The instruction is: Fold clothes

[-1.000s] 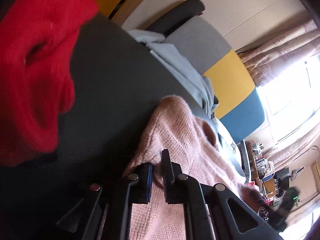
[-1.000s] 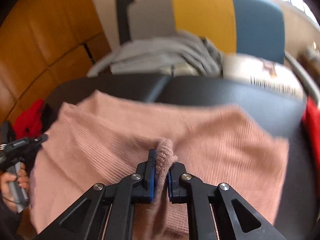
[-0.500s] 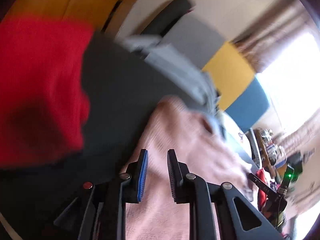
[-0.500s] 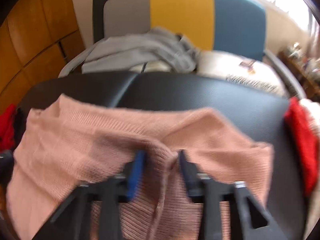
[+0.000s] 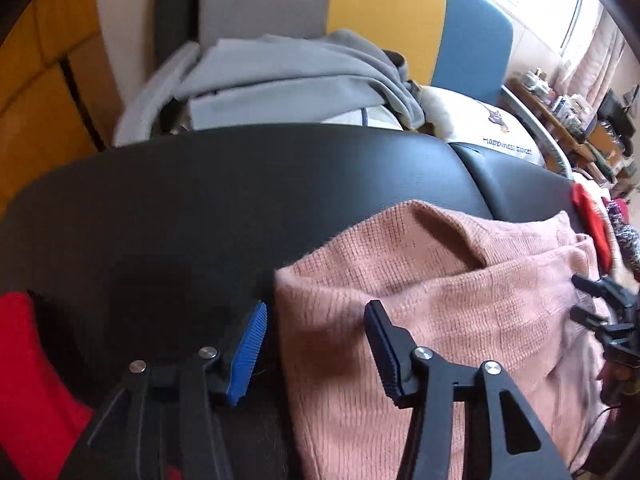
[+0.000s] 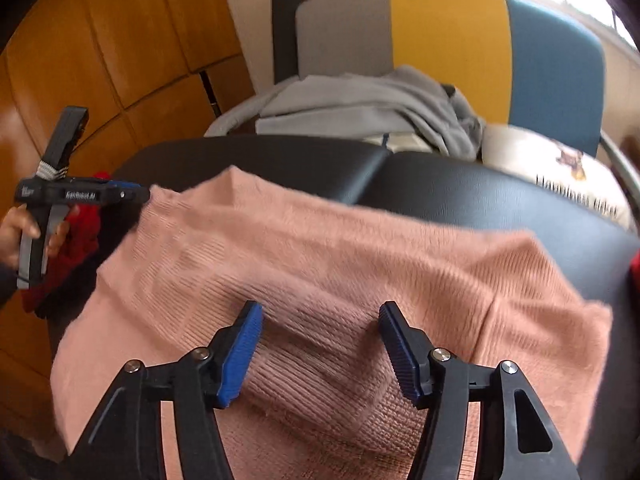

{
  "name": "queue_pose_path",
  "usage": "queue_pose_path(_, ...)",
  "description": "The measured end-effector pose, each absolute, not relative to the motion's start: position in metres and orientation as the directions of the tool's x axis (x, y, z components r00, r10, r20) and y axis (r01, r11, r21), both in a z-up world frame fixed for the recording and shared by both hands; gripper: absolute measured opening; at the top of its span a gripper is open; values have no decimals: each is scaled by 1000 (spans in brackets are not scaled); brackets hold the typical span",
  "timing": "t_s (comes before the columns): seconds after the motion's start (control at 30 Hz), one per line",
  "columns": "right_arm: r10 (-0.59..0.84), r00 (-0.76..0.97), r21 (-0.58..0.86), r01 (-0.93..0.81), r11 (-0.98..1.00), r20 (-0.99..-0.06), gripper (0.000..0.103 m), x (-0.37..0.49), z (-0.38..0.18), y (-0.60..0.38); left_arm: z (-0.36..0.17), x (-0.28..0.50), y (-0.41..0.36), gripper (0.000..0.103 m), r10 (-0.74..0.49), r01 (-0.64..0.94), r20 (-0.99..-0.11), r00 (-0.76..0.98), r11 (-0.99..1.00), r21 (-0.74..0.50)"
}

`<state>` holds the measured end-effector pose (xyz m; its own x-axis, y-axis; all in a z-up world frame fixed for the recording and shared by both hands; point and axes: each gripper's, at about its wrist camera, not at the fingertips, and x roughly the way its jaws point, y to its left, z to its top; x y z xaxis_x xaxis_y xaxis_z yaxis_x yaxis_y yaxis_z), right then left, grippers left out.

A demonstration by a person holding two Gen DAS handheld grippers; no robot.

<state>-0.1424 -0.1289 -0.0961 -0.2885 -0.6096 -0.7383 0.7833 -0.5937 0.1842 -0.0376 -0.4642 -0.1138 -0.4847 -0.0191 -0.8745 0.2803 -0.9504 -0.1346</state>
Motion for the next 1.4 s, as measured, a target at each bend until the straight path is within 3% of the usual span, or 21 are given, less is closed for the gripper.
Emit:
queue_pose_path(0.1,-612,-288,206,767,-608,-736,69,-148,-104,-125,-118,-38,-462,51,-22,265,-872,-490,-956,-125)
queue_pose_path(0.17,-607,-294,199,765,-612,-738,70,-147,-106,-125,-121,-39,-460,17,-24,255,-870,-493,-960,-119)
queue_pose_path(0.23,-595,-310,175,766,-618,-741,68,-146,-105,-127,-124,-40,-458,10,-25,245,-868,-496,-963,-112)
queue_pose_path(0.3,-576,-347,139,759,-636,-740,62,-145,-102,-129,-119,-38,-464,9,-59,290,-834,-548,-949,-124)
queue_pose_path(0.4,-572,-367,147,736,-661,-734,59,-151,-99,-127,-131,-44,-476,10,-100,366,-851,-515,-924,-112)
queue_pose_path(0.5,-559,-382,134,728,-673,-736,60,-154,-111,-129,-152,-54,-478,20,-113,405,-872,-476,-908,-103)
queue_pose_path(0.53,-563,-386,136,726,-674,-731,60,-153,-111,-128,-151,-53,-480,29,-138,433,-861,-490,-895,-104)
queue_pose_path(0.7,-572,-392,150,718,-680,-720,60,-151,-112,-124,-119,-6,-496,34,-228,613,-777,-586,-753,-241)
queue_pose_path(0.8,-556,-404,129,715,-687,-726,62,-149,-109,-126,-99,20,-470,34,-215,544,-702,-679,-790,-284)
queue_pose_path(0.87,-555,-418,114,717,-688,-719,62,-142,-101,-126,-97,22,-444,34,-196,473,-687,-700,-848,-240)
queue_pose_path(1.03,-588,-404,93,765,-637,-701,63,-130,-88,-136,-137,0,-426,34,-170,451,-765,-621,-876,-171)
queue_pose_path(1.07,-570,-400,86,762,-642,-718,64,-134,-95,-138,-151,-1,-430,34,-175,472,-785,-594,-866,-164)
queue_pose_path(1.17,-548,-380,100,749,-655,-745,81,-147,-124,-137,-169,3,-435,37,-198,476,-748,-634,-862,-175)
queue_pose_path(1.4,-564,-372,100,765,-636,-737,90,-154,-133,-142,-168,-7,-432,37,-222,477,-755,-617,-869,-134)
